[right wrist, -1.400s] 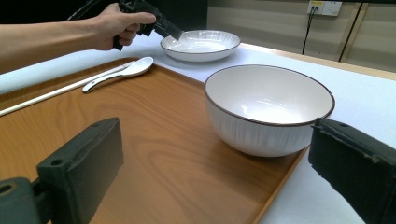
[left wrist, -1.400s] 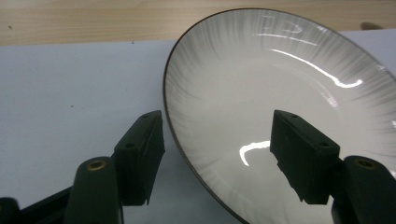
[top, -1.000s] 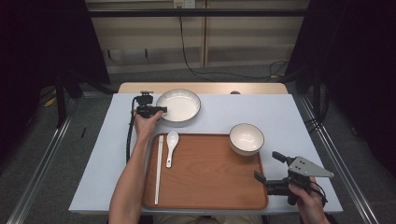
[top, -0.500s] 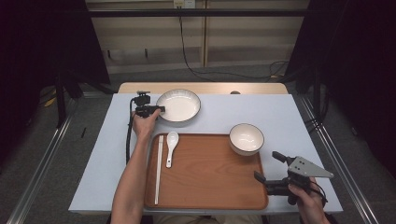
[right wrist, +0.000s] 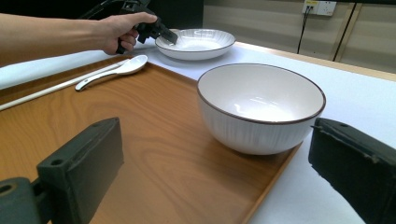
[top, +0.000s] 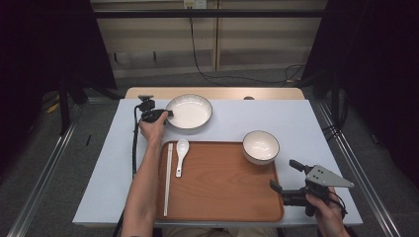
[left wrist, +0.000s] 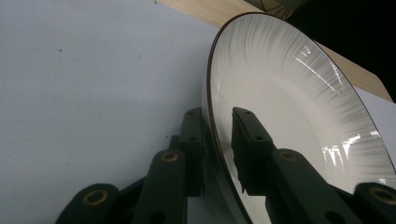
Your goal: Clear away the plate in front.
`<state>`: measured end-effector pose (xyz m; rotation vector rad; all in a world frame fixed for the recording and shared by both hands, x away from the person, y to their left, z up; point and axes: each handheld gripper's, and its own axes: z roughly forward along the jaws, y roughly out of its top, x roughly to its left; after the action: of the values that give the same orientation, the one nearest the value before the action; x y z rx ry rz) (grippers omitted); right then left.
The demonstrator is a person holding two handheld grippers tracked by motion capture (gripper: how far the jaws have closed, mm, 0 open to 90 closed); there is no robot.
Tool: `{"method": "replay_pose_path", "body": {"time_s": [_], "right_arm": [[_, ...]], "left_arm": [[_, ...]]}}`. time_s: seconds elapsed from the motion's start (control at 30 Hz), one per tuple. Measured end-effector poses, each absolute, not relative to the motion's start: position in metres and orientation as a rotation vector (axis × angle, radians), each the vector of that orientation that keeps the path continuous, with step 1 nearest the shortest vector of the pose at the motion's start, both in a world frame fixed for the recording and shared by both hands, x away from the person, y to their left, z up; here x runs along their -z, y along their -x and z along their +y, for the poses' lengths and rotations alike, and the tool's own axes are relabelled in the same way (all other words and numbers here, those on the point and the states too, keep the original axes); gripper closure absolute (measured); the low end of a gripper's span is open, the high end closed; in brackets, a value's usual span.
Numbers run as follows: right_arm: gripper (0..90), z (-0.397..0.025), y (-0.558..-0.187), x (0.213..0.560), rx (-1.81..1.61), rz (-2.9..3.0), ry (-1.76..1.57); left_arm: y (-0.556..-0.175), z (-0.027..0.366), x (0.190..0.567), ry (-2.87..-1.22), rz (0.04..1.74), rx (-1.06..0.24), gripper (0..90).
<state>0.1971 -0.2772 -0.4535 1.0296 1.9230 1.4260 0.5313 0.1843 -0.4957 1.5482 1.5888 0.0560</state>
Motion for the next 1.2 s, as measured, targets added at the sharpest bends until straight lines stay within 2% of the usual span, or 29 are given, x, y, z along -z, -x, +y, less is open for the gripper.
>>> {"method": "replay_pose_path", "body": {"time_s": [0.17,0.37,0.47,0.53,1.2], "right_arm": [[2.9,-0.276,-0.196,0.454,-1.418,1.925,-1.035],[2.9,-0.277,-0.196,0.454,-1.424,1.929,-1.036],[2.9,-0.277,-0.195,0.453,-1.429,1.924,-1.042],[2.8,-0.277,-0.195,0.454,-1.427,1.927,-1.037],[2.9,-0.278,-0.195,0.454,-1.434,1.916,-1.042]], "left_arm": [[-0.535,0.187,0.498,-1.523,1.599,-0.037,76.5],[-0.536,0.191,0.500,-1.422,1.636,0.048,81.7],[-0.537,0.193,0.498,-1.357,1.594,0.116,82.8],[-0.538,0.189,0.493,-1.420,1.586,0.077,83.9],[-0.532,0.193,0.470,-1.327,1.540,0.070,80.7]]}}
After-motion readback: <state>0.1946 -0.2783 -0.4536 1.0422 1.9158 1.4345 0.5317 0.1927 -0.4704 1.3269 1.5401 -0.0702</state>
